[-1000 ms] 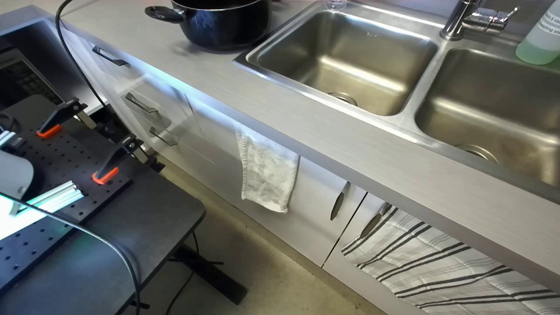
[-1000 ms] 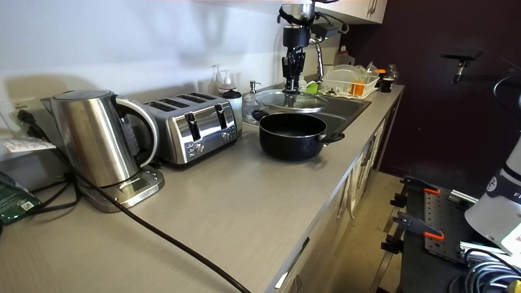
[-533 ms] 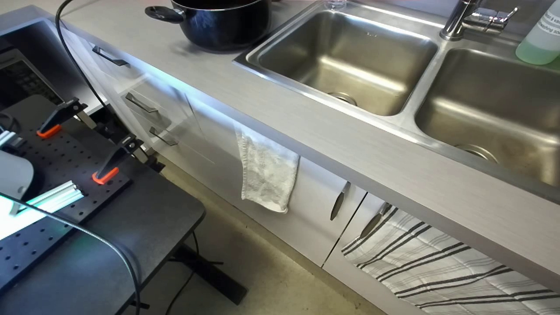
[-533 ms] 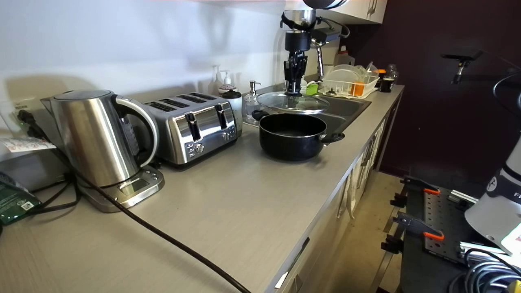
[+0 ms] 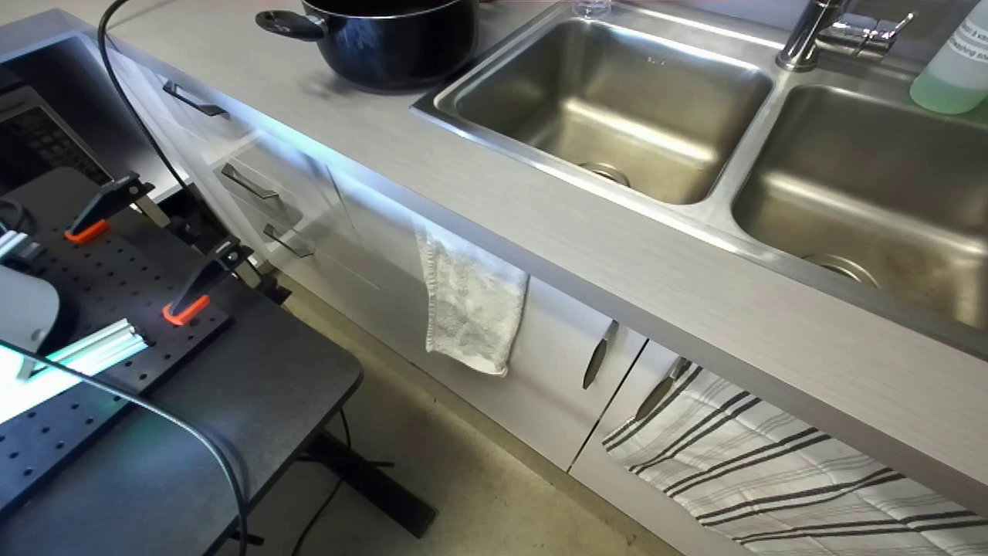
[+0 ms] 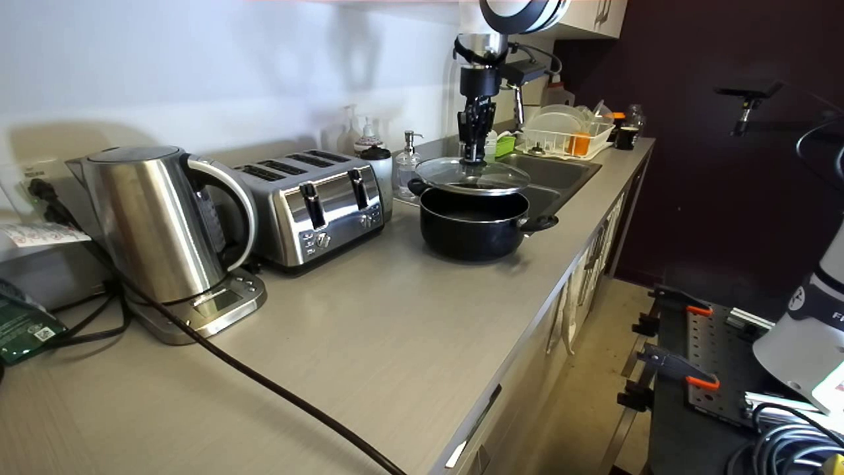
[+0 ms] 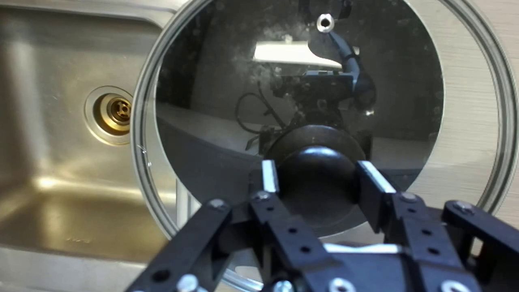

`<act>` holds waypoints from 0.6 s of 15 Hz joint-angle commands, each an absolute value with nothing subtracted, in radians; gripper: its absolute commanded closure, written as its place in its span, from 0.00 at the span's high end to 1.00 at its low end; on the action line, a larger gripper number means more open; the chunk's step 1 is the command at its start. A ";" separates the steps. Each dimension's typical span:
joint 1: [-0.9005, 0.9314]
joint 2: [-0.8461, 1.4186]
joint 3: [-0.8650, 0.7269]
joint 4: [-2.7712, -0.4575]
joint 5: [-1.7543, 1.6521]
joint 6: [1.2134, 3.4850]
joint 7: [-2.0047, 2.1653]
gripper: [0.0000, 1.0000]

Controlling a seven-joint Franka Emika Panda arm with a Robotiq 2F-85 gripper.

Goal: Put the lid on the pot

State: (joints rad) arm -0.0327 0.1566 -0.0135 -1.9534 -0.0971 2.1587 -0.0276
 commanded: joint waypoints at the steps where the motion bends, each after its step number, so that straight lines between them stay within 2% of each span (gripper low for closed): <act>1: -0.032 0.155 -0.020 -1.957 -0.092 2.178 -0.033 0.25; 9: -0.027 0.181 -0.018 -1.957 -0.100 2.176 -0.030 0.25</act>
